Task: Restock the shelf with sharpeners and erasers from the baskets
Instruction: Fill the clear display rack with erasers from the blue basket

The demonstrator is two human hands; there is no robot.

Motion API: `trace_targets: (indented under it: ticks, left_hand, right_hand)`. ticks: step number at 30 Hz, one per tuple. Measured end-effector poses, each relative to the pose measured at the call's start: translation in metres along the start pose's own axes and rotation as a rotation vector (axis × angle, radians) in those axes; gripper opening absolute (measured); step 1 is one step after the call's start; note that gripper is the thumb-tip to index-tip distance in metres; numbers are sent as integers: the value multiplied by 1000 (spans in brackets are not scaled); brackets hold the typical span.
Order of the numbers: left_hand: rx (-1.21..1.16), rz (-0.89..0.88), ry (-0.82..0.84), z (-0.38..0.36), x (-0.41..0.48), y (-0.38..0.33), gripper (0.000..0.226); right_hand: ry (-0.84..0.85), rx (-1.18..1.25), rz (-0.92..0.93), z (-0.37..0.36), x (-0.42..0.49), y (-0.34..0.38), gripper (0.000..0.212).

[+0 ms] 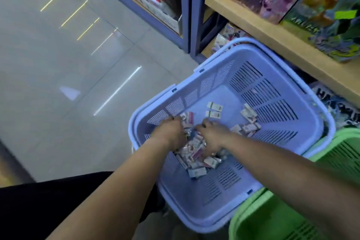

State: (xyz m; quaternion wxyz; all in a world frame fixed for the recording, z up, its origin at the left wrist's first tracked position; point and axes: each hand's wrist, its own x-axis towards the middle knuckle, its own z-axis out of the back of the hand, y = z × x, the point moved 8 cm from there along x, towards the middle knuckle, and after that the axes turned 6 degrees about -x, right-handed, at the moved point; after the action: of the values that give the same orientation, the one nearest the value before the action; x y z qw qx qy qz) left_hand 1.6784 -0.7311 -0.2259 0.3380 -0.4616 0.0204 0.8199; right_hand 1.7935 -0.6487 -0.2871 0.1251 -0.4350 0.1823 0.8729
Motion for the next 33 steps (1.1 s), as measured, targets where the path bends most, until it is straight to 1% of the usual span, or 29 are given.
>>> trace_targets:
  ticks: [3, 8, 10, 13, 15, 18, 21, 22, 26, 28, 31, 33]
  left_hand:
    - [-22, -3, -31, 9, 0, 0, 58]
    - [-27, 8, -24, 9, -1, 0, 60]
    - [-40, 6, -30, 10, -1, 0, 60]
    - [-60, 10, -32, 10, -2, 1, 61]
    - [-84, 11, -34, 12, -2, 0, 60]
    - [-111, 17, -32, 12, -2, 1, 60]
    - [-132, 11, -29, 13, -3, 0, 63]
    - [-137, 8, -31, 13, -4, 0, 63]
    - [-151, 3, -38, 13, -4, 1, 62]
    - [-153, -3, -43, 14, -3, 2, 62]
    - [-170, -7, -54, 16, -4, 1, 62]
    - [-175, -8, -53, 16, -4, 1, 62]
  right_hand:
    - [-9, 18, 2, -3, 5, 2, 99]
    - [3, 58, 26, -10, 13, 6, 92]
    - [15, 59, 34, -15, 15, 13, 82]
    - [-24, 128, 10, -17, 16, 19, 68]
    - [-44, 178, -19, -18, 16, 22, 66]
    - [-70, 278, -66, -20, 15, 24, 69]
    - [-51, 391, -92, -20, 17, 16, 61]
    - [-45, 422, -96, -20, 17, 14, 62]
    - [-104, 602, -136, -23, 15, 16, 89]
    - [-129, 663, -142, -23, 15, 17, 99]
    - [-107, 734, -126, -24, 20, 15, 102]
    - [-98, 771, -114, -24, 24, 14, 94]
